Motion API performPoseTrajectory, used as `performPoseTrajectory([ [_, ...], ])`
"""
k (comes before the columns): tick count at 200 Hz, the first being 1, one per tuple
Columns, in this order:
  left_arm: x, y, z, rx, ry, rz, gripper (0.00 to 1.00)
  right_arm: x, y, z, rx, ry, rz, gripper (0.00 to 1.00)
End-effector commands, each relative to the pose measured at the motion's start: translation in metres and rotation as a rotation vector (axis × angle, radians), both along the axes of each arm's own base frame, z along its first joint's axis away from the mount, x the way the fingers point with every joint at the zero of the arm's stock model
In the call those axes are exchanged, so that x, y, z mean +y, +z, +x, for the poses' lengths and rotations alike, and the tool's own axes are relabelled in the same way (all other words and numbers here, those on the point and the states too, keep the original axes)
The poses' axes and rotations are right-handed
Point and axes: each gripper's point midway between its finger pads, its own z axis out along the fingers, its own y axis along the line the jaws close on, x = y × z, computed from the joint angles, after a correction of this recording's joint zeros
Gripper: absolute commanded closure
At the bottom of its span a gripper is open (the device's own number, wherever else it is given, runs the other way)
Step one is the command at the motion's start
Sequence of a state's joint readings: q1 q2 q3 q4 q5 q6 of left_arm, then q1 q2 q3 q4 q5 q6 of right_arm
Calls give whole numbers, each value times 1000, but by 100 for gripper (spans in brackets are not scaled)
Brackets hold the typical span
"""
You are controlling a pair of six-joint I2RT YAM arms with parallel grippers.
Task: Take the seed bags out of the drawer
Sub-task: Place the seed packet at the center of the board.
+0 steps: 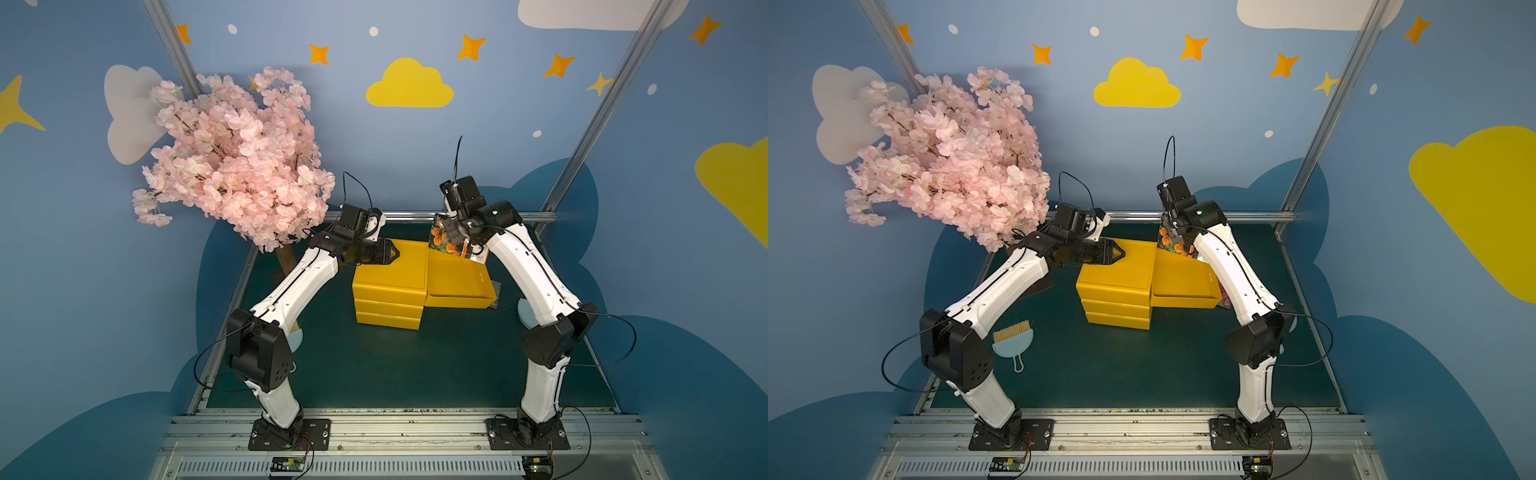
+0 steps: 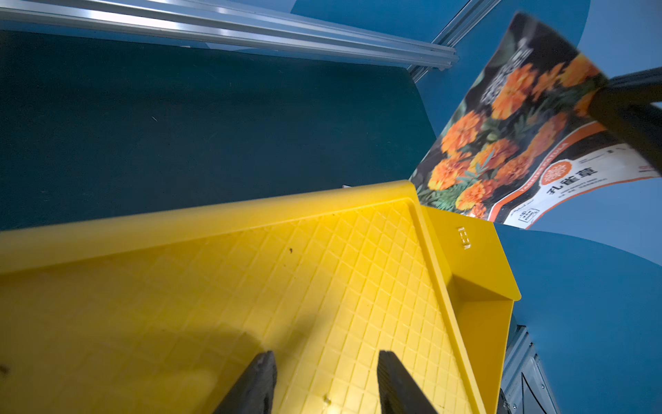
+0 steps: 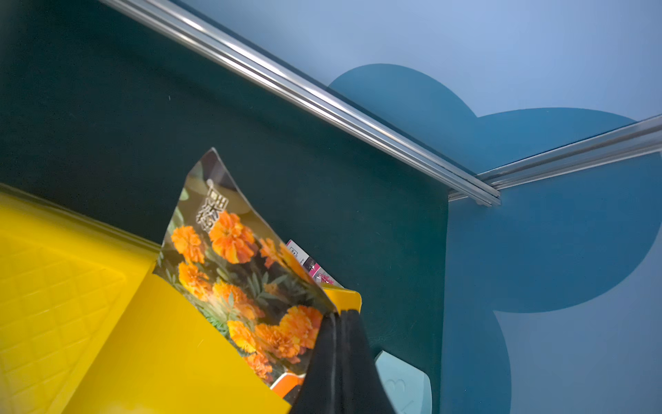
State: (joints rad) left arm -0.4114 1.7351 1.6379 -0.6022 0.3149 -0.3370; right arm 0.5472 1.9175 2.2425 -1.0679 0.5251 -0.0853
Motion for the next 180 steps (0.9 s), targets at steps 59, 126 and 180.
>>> performPoseTrajectory([
  [59, 21, -81, -34, 279, 22, 153, 48, -91, 47, -8, -154, -227, 261, 100],
  [126, 21, -80, -34, 276, 18, 154, 48, -207, -49, -6, -60, -509, 449, 100],
  [180, 22, -81, -36, 277, 18, 159, 48, -194, -144, 5, 229, -513, 747, 100],
])
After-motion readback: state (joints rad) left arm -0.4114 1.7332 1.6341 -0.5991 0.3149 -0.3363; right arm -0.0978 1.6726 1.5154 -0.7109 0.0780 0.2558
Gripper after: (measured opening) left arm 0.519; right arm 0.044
